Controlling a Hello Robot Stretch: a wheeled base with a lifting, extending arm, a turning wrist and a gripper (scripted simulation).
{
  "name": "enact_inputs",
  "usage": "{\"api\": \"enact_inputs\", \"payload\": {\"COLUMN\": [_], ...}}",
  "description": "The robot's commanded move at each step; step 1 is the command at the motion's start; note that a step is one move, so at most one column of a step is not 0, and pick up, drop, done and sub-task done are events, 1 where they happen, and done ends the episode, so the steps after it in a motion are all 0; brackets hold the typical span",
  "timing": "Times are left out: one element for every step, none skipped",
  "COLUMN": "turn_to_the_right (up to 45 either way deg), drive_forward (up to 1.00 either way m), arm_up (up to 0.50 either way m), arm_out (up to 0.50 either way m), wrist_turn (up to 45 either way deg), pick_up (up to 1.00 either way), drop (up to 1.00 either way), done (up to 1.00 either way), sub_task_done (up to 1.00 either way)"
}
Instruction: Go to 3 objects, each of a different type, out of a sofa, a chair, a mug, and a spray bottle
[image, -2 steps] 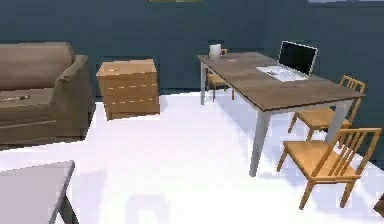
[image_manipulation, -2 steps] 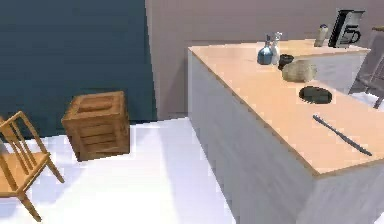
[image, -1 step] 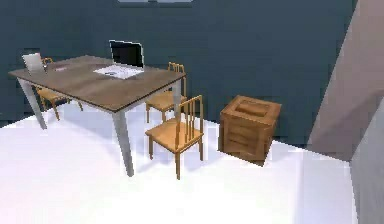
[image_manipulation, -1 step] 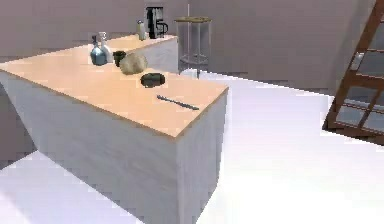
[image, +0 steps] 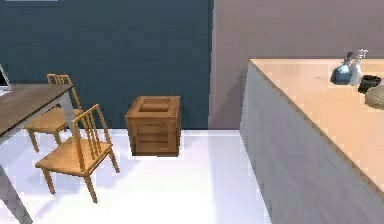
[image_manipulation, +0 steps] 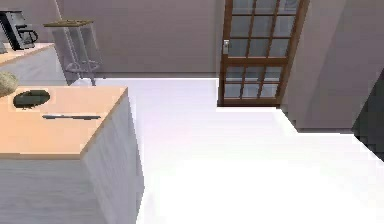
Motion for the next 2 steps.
{"api": "enact_inputs", "payload": {"turn_to_the_right": [0.0, -45.0], "drive_forward": [0.75, 0.00], "arm_up": [0.00, 0.00], "arm_out": [0.00, 0.00], "wrist_turn": [0.0, 0.0], "pick_up": [0.00, 0.00], "drop": [0.00, 0.00], "done": [0.00, 0.00], "sub_task_done": [0.00, 0.00]}}
